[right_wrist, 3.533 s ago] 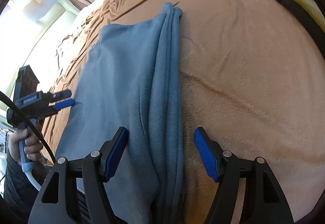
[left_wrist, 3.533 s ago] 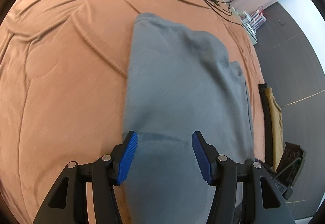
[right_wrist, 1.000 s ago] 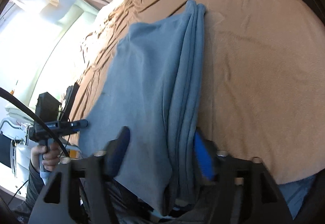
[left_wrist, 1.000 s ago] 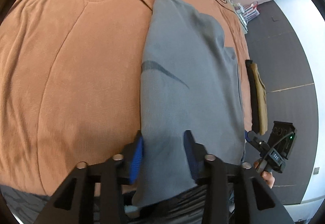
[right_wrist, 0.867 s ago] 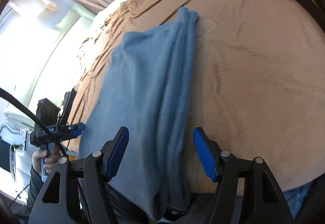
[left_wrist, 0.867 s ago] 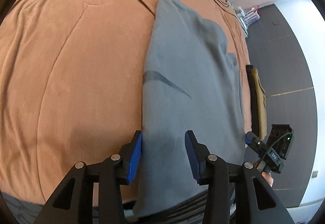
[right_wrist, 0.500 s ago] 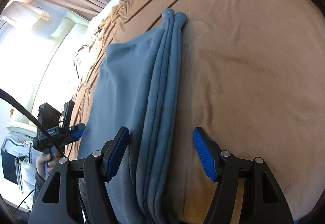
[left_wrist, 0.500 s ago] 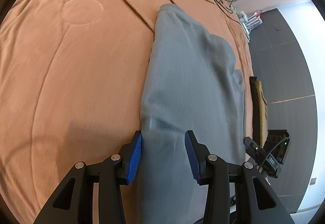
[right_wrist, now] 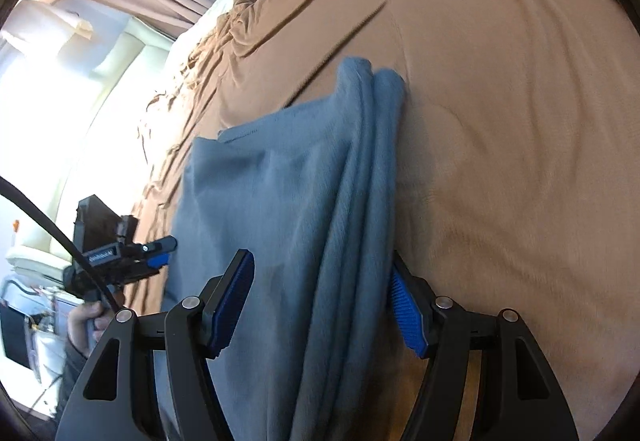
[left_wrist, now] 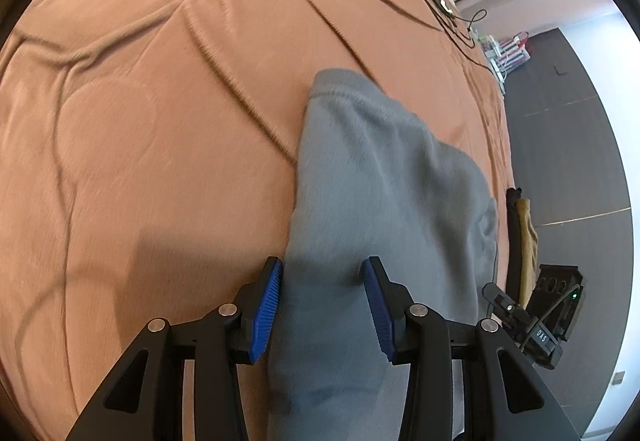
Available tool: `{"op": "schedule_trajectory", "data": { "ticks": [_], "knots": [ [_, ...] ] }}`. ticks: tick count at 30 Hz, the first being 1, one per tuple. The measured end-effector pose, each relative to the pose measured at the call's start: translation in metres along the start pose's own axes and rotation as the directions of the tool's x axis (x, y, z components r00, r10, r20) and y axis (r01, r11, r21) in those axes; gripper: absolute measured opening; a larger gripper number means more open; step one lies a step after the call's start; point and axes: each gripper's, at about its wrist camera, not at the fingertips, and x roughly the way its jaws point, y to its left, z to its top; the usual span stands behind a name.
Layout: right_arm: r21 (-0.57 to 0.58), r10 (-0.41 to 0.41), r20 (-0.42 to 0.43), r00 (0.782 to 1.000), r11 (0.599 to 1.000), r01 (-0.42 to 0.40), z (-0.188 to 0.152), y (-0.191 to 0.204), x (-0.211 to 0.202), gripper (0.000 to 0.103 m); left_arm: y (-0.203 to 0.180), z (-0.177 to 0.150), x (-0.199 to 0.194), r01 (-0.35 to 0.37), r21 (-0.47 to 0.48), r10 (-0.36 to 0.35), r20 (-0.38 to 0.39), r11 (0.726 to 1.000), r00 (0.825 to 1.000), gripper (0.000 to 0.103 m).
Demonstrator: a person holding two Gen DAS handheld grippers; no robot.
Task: Fold small clothes
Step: 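Grasp the shirt end with both grippers and lift it off the bed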
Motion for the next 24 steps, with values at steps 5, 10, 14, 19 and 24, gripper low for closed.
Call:
{"op": "schedule_trajectory", "data": {
  "ticks": [5, 10, 14, 19, 24],
  "knots": [
    [-0.065, -0.080, -0.007, 0.997, 0.995, 0.079, 0.001, 0.018, 0.004, 0.062, -0.008, 0.014, 0.006, -0.025, 0.020, 0.024, 0.014, 0.999, 1.000, 0.043],
    [-0.036, -0.119, 0.031, 0.992, 0.992, 0.120, 0.001, 0.008, -0.005, 0.016, -0.006, 0.020, 0.009, -0.028, 0.011, 0.028, 0.021, 1.000, 0.999, 0.043],
    [0.093, -0.002, 0.061, 0.998, 0.996, -0.004, -0.011, -0.014, -0.014, 0.013, -0.005, 0.024, 0.005, -0.022, 0.007, 0.021, 0.022, 1.000, 1.000, 0.043],
    [0.162, 0.119, 0.057, 0.991, 0.979, -0.126, -0.017, -0.033, -0.013, 0.015, 0.002, 0.029, 0.006, 0.012, -0.012, -0.012, 0.017, 1.000, 1.000, 0.043],
    [0.160, 0.171, 0.008, 0.985, 0.972, -0.170, -0.011, -0.030, -0.006, 0.032, 0.005, 0.044, 0.012, 0.033, -0.022, -0.032, 0.029, 0.999, 0.999, 0.043]
  ]
}}
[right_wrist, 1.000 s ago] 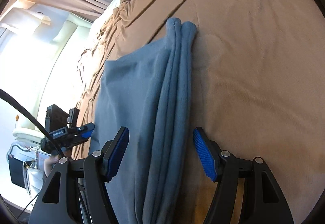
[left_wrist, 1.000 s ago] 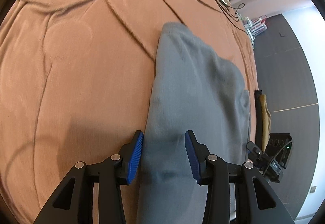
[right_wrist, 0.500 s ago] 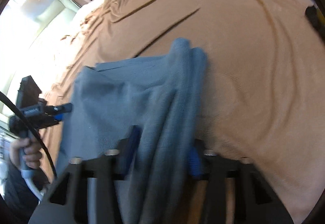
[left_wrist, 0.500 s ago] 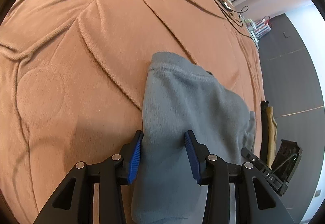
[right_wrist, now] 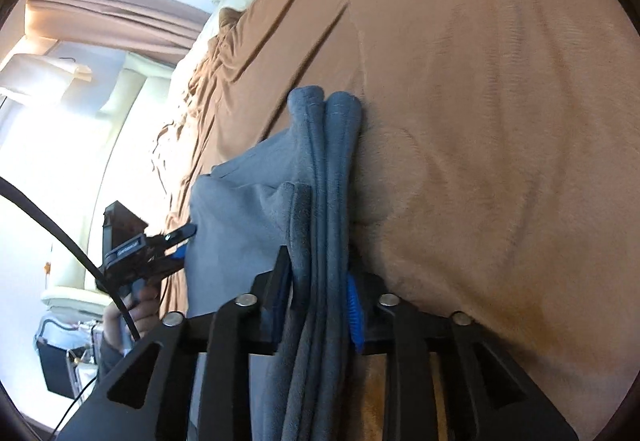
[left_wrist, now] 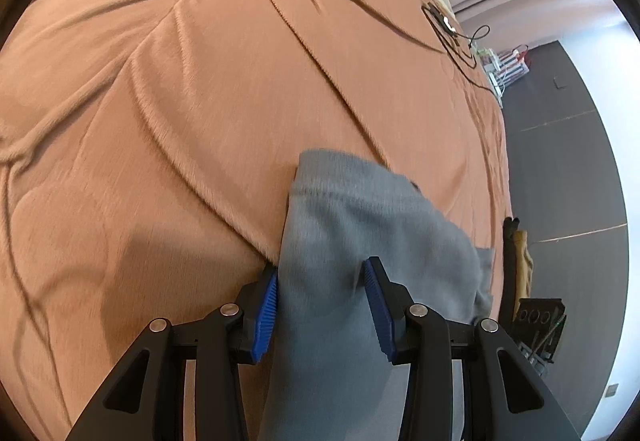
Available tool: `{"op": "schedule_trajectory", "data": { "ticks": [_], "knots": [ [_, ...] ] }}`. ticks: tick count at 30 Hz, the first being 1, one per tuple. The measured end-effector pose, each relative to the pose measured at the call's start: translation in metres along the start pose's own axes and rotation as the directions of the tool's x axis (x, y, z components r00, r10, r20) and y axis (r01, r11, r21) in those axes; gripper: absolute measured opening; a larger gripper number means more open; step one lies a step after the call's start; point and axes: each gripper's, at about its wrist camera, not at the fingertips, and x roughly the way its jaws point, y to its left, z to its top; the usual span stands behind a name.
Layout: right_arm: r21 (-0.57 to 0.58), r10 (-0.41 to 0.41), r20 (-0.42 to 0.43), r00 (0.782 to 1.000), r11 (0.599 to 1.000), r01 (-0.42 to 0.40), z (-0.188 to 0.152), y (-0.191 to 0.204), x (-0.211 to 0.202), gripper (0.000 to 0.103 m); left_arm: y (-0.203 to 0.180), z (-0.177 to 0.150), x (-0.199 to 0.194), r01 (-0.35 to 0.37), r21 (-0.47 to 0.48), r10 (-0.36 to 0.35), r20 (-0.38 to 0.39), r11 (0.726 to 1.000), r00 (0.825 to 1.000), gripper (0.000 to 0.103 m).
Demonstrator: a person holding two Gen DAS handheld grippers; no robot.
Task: Fold small clothes
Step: 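Grasp the shirt end with both grippers and lift it off the bed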
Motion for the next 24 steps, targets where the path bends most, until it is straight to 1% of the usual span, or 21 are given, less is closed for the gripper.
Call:
{"op": "schedule_trajectory", "data": {
  "ticks": [1, 3, 5, 6, 7, 8, 9, 10, 12, 13, 14, 16, 20, 24],
  "knots": [
    [-0.004, 0.006, -0.002, 1.000, 1.000, -0.006, 0.001, 0.002, 0.002, 0.038, 0.000, 0.003, 0.002, 0.004, -0.001, -0.004, 0.003, 1.000, 1.000, 0.043],
    [-0.018, 0.013, -0.003, 1.000, 1.000, -0.013, 0.003, 0.007, 0.005, 0.044, -0.001, 0.009, 0.006, 0.011, -0.005, -0.011, 0.006, 1.000, 1.000, 0.043],
    [-0.028, -0.007, -0.001, 1.000, 1.000, 0.007, 0.005, 0.007, 0.004, 0.044, -0.001, 0.013, 0.007, 0.020, -0.014, -0.020, 0.014, 1.000, 1.000, 0.043],
    [-0.041, -0.024, -0.001, 1.000, 0.999, 0.024, 0.005, 0.007, 0.003, 0.044, -0.002, 0.014, 0.007, 0.014, -0.010, -0.014, 0.019, 1.000, 1.000, 0.033],
    [-0.057, -0.047, 0.001, 0.999, 0.997, 0.047, 0.005, 0.008, 0.002, 0.037, -0.004, 0.014, 0.007, 0.001, 0.000, -0.001, 0.022, 1.000, 1.000, 0.023],
    [-0.078, -0.085, 0.004, 0.996, 0.993, 0.085, 0.002, 0.011, -0.003, 0.030, -0.006, 0.014, 0.005, -0.010, 0.013, 0.010, 0.026, 1.000, 1.000, 0.020],
    [-0.097, -0.111, 0.001, 0.994, 0.989, 0.111, 0.000, 0.015, -0.005, 0.018, -0.008, 0.014, 0.003, -0.010, 0.021, 0.009, 0.033, 1.000, 0.999, 0.016],
    [-0.101, -0.112, 0.002, 0.994, 0.989, 0.112, -0.001, 0.020, -0.006, 0.015, -0.010, 0.013, 0.000, -0.005, 0.026, 0.004, 0.043, 1.000, 0.999, 0.013],
    [-0.124, -0.113, 0.024, 0.993, 0.986, 0.115, -0.004, 0.029, -0.015, 0.014, -0.011, 0.012, -0.010, 0.030, 0.014, -0.031, 0.060, 0.999, 0.998, 0.008],
    [-0.135, -0.111, 0.036, 0.993, 0.984, 0.115, -0.005, 0.038, -0.017, 0.013, -0.012, 0.011, -0.015, 0.056, 0.004, -0.056, 0.068, 0.998, 0.996, 0.008],
    [-0.144, -0.109, 0.046, 0.993, 0.983, 0.114, -0.008, 0.044, -0.021, 0.013, -0.016, 0.009, -0.022, 0.062, 0.014, -0.063, 0.083, 0.998, 0.995, 0.008],
    [-0.152, -0.110, 0.064, 0.992, 0.981, 0.119, -0.012, 0.054, -0.032, 0.013, -0.026, 0.006, -0.033, 0.047, 0.056, -0.053, 0.105, 0.997, 0.993, 0.008],
    [-0.209, -0.119, 0.105, 0.987, 0.968, 0.139, -0.027, 0.078, -0.047, 0.013, -0.042, -0.004, -0.056, 0.042, 0.086, -0.054, 0.140, 0.995, 0.989, 0.008],
    [-0.255, -0.110, 0.132, 0.985, 0.957, 0.141, -0.047, 0.089, -0.069, 0.012, -0.052, -0.013, -0.079, 0.066, 0.095, -0.083, 0.177, 0.993, 0.981, 0.008]
  ]
}}
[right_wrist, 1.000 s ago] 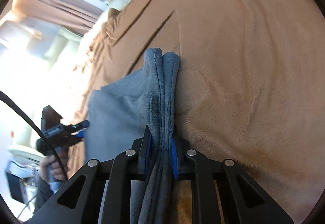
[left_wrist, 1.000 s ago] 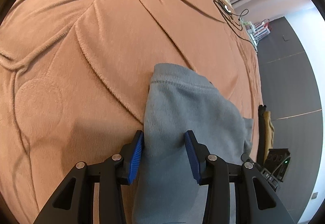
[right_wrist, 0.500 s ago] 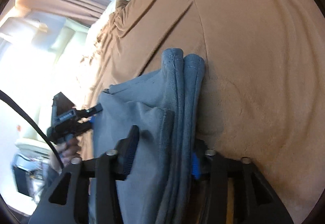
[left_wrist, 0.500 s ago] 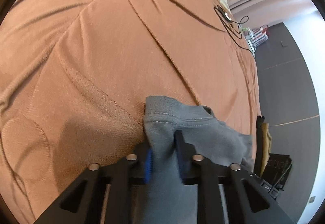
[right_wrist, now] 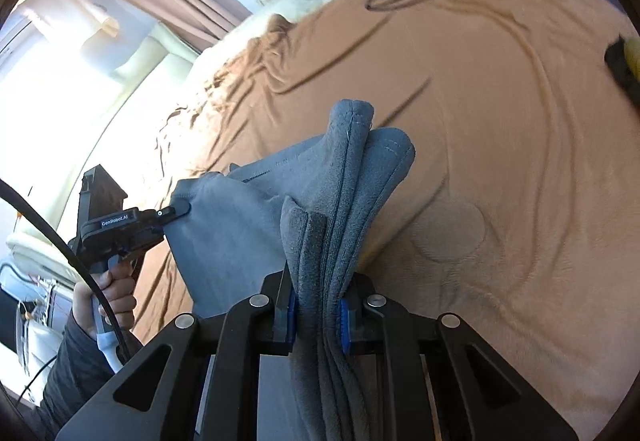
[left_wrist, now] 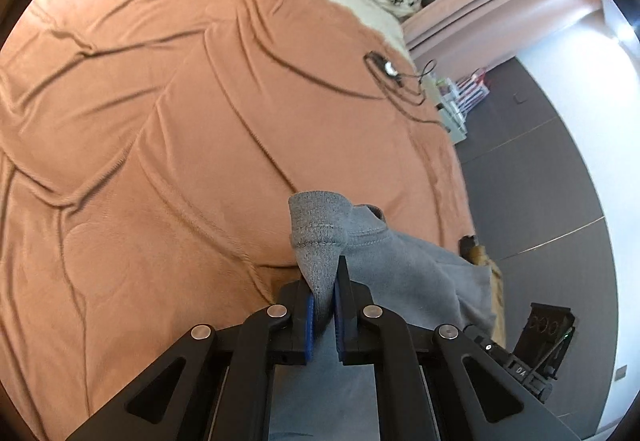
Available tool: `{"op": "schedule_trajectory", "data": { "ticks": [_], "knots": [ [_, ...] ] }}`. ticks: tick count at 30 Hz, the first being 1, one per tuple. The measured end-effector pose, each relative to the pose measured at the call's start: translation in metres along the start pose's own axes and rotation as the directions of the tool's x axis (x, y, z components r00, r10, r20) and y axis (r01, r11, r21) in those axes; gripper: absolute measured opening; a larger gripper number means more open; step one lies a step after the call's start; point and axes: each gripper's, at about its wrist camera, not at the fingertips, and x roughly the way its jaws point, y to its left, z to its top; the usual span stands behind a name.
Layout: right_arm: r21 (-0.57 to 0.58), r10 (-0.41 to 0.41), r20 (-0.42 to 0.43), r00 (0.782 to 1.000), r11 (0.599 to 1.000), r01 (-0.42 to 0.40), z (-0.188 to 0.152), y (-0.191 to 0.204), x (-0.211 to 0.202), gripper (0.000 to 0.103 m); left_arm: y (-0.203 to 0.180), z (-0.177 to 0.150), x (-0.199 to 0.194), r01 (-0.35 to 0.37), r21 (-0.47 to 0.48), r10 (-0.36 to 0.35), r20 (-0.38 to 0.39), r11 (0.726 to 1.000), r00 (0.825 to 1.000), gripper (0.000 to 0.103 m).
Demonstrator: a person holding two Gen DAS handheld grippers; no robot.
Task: Fold small clothes
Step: 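Grasp the shirt end with both grippers and lift it off the bed, then carry the lifted grey shirt with both grippers toward the folded clothes stack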
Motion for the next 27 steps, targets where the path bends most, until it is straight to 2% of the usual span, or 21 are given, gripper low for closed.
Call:
{"op": "schedule_trajectory", "data": {
  "ticks": [9, 27],
  "knots": [
    [-0.077, -0.019, 0.057, 0.998, 0.997, 0.023, -0.020, 0.037, -0.054, 0.012, -0.021, -0.013, -0.056, 0.083, 0.040, -0.086, 0.079, 0.996, 0.993, 0.008],
    [-0.196, -0.039, 0.188, 0.981, 0.978, 0.077, -0.082, 0.114, -0.178, 0.011, -0.065, -0.065, -0.164, 0.171, 0.163, -0.200, 0.186, 0.972, 0.962, 0.007]
  ]
}}
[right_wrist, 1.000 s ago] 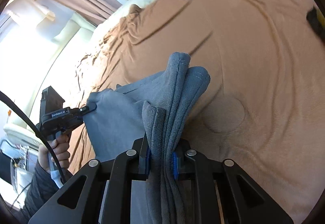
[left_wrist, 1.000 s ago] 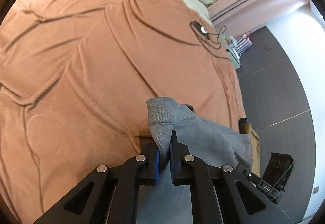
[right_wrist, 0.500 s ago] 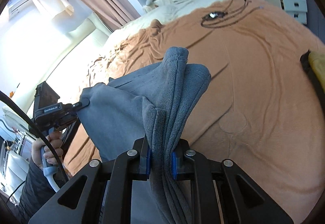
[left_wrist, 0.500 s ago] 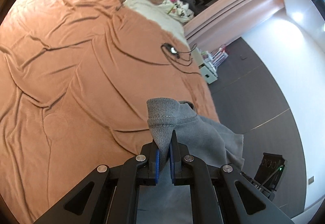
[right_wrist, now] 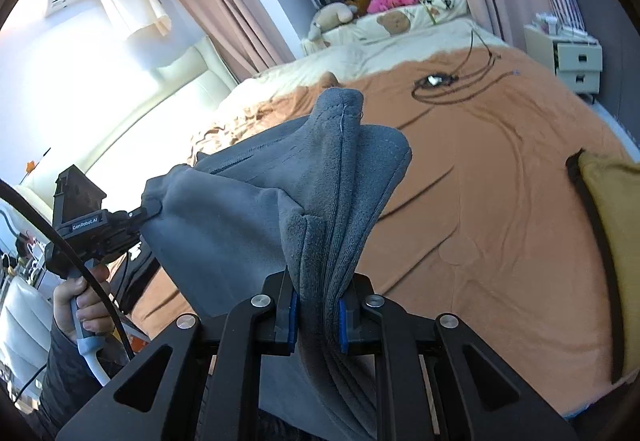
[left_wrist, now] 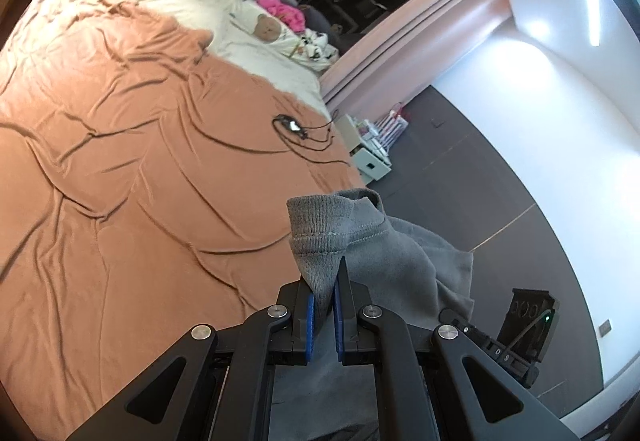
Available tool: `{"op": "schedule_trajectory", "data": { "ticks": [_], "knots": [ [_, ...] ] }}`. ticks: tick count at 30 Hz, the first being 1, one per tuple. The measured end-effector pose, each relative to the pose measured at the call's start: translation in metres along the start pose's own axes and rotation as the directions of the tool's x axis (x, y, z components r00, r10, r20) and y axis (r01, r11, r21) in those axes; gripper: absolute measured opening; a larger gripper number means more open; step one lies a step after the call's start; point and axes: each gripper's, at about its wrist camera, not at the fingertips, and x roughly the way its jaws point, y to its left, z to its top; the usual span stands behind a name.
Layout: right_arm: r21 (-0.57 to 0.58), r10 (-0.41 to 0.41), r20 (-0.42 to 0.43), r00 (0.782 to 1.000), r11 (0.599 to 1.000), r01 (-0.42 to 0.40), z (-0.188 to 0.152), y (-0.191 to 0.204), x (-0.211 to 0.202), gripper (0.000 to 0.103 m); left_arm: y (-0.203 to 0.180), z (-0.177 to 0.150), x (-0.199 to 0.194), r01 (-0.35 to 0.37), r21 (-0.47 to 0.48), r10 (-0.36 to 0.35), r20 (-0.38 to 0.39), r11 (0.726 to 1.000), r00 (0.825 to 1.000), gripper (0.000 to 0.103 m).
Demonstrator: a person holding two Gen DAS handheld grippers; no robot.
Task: Fold small clothes
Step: 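Carry the lifted grey shirt with both grippers toward the folded clothes stack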
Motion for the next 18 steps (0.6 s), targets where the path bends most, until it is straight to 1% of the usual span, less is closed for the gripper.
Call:
{"op": "schedule_trajectory", "data": {
  "ticks": [5, 9, 13, 18],
  "knots": [
    [-0.017, 0.000, 0.066, 0.998, 1.000, 0.001, -0.002, 0.011, -0.041, 0.011, -0.031, -0.002, -0.018, 0.024, 0.051, -0.024, 0.016, 0.998, 1.000, 0.007],
    [-0.027, -0.008, 0.109, 0.994, 1.000, 0.011, -0.006, 0.011, -0.072, 0.011, -0.054, -0.003, -0.026, 0.051, 0.078, -0.052, 0.021, 0.996, 0.998, 0.007],
    [-0.026, -0.016, 0.158, 0.987, 0.999, 0.020, -0.012, 0.006, -0.107, 0.011, -0.085, -0.006, -0.022, 0.069, 0.124, -0.070, 0.004, 0.990, 0.998, 0.007],
    [-0.031, -0.045, 0.194, 0.980, 0.998, 0.052, -0.014, -0.008, -0.137, 0.011, -0.118, -0.007, -0.010, 0.108, 0.171, -0.107, -0.018, 0.979, 0.994, 0.007]
  ]
}}
